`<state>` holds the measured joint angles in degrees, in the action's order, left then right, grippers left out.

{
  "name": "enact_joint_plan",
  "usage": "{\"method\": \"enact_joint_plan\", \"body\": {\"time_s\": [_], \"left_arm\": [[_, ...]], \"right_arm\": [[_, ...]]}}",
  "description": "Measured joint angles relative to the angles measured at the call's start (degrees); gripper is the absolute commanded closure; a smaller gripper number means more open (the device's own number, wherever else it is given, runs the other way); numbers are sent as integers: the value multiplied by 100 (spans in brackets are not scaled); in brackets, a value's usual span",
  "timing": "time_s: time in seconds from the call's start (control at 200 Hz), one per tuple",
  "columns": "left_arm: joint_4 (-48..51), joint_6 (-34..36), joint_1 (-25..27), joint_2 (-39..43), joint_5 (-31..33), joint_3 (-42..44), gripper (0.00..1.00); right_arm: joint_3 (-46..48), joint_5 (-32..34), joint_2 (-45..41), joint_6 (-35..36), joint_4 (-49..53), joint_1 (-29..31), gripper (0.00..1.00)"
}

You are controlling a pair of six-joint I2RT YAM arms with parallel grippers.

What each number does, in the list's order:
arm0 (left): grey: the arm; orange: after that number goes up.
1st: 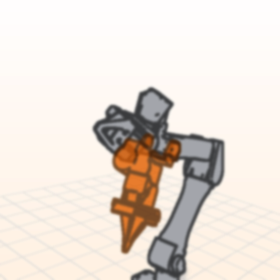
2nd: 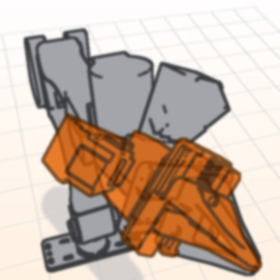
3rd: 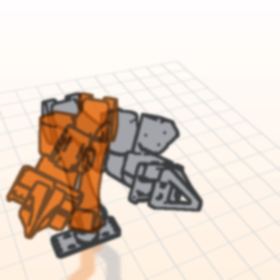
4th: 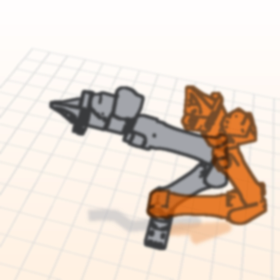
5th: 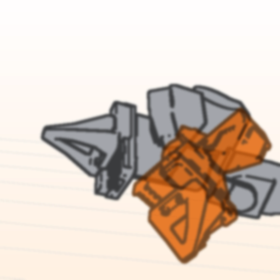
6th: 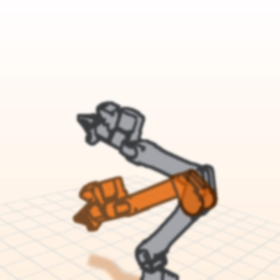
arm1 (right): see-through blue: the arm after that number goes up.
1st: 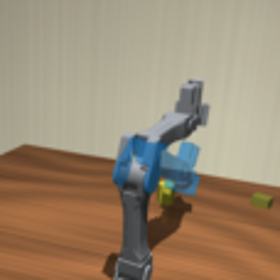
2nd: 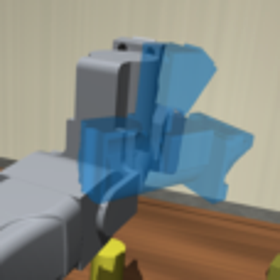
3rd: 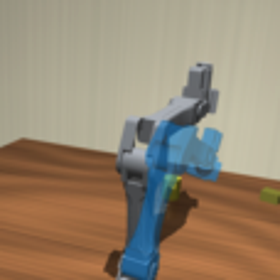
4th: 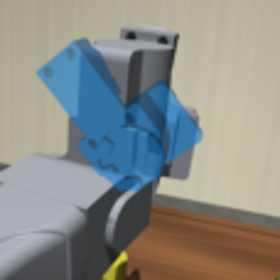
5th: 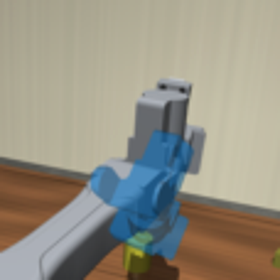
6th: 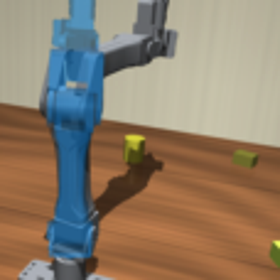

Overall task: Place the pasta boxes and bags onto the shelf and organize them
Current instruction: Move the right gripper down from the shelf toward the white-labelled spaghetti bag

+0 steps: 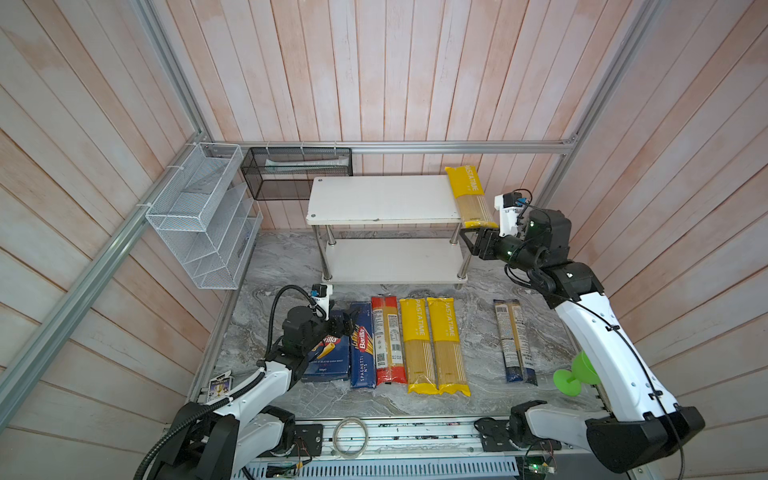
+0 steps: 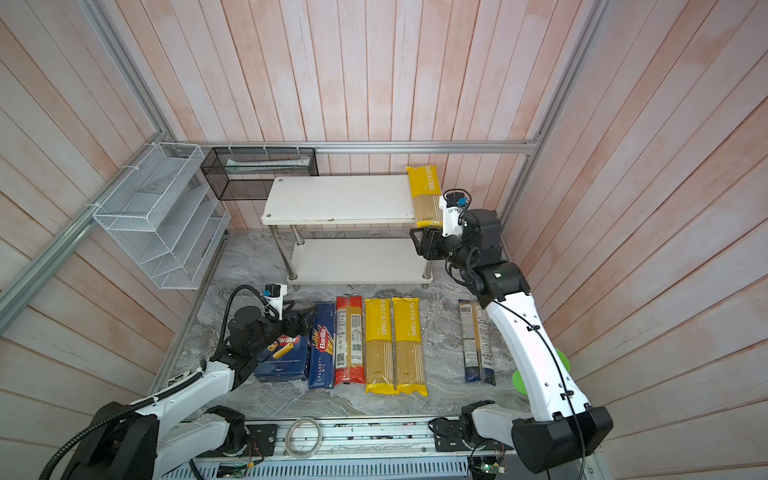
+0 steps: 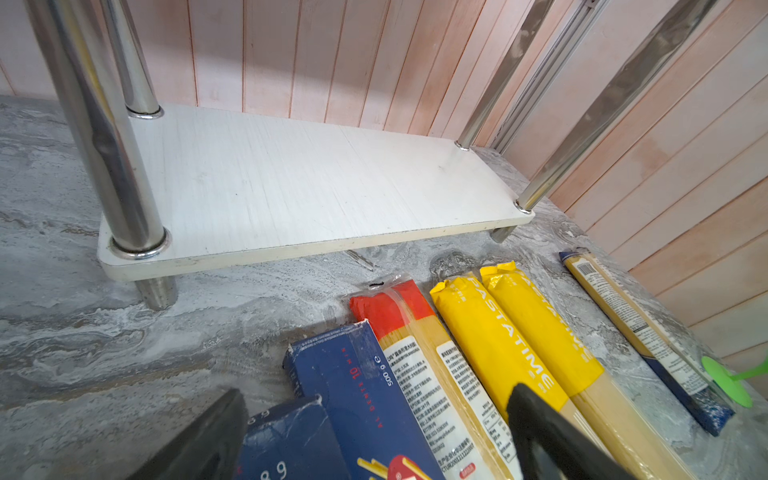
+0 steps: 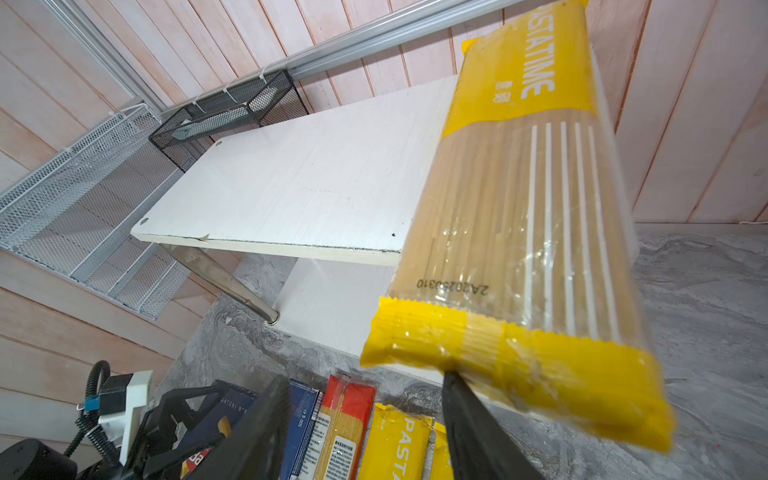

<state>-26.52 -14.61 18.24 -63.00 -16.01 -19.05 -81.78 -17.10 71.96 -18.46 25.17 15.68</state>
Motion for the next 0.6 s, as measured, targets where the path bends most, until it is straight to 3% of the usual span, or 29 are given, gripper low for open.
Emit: {"method": "enact_joint_plan", "body": {"time_s": [0.595], "left_arm": [[7, 7, 11, 118, 138, 0, 0]], "right_arm": [[-15, -35, -417, 262, 166, -15, 38]]}}
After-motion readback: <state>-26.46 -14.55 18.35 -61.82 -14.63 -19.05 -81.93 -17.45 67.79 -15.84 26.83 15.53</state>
